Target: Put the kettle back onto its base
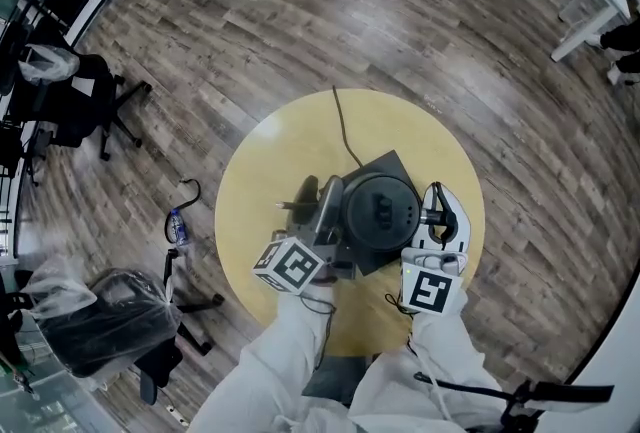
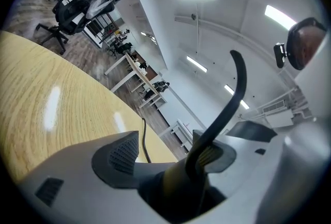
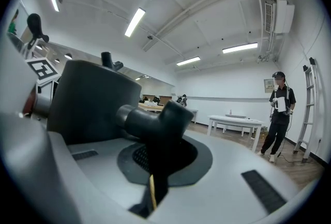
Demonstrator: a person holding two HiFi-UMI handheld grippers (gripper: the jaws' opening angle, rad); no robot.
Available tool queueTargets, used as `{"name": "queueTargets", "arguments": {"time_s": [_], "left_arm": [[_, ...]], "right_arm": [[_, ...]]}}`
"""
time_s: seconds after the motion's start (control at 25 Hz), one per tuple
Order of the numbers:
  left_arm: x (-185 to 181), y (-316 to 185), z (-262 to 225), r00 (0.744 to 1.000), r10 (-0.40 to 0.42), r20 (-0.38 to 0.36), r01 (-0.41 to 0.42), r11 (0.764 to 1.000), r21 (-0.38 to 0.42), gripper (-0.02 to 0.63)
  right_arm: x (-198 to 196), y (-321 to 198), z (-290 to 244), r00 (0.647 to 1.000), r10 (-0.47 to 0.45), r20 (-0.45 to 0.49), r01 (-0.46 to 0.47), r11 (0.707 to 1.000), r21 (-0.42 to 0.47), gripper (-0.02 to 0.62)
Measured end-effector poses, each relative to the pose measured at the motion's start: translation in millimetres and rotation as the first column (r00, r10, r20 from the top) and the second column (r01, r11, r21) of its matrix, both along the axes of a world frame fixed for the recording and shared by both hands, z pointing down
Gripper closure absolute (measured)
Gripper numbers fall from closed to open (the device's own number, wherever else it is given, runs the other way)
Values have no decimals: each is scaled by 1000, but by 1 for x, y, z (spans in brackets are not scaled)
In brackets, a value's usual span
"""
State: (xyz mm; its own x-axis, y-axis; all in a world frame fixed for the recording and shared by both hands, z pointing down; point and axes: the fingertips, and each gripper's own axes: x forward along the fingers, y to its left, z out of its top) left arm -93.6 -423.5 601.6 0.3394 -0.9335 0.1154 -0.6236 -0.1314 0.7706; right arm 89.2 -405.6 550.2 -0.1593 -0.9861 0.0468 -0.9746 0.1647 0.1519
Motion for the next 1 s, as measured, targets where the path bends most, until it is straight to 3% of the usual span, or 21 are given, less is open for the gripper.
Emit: {"name": "queueTargets", "arguments": {"time_s": [0.48,0.56,0.64,0.72,0.8,0.84,0.88,1.0], "left_arm": [[3,1,-7,998,6,56,-10,997,77,230],[2,3,-5,1000,8,27,-10,996,86,230],[1,6,-3,1000,3,-21,-2,999,41,230],[4,12,3,987,-14,-158,9,999,-34,224],[7,21,6,932,-60,-358,28,995,-93,224],[9,24,4,904,-72,-421,29,994,-107,224],[10,27,1,896,-66,-439,23,994,-105,224],[7,38,-2,942,-10,-336,-14,998,-69,224]], "right_arm": [[13,6,3,996,86,-12,-87,996,-15,580],[11,7,-1,996,94,5,-94,996,-9,580],[8,8,-5,995,101,4,-101,995,9,580],[5,11,-7,994,112,-18,-111,993,34,580],[5,14,-7,991,122,-49,-120,992,43,580],[6,14,-6,991,123,-56,-121,992,43,580],[8,15,-6,991,122,-55,-120,992,44,580],[14,14,-8,990,125,-60,-121,990,67,580]]}}
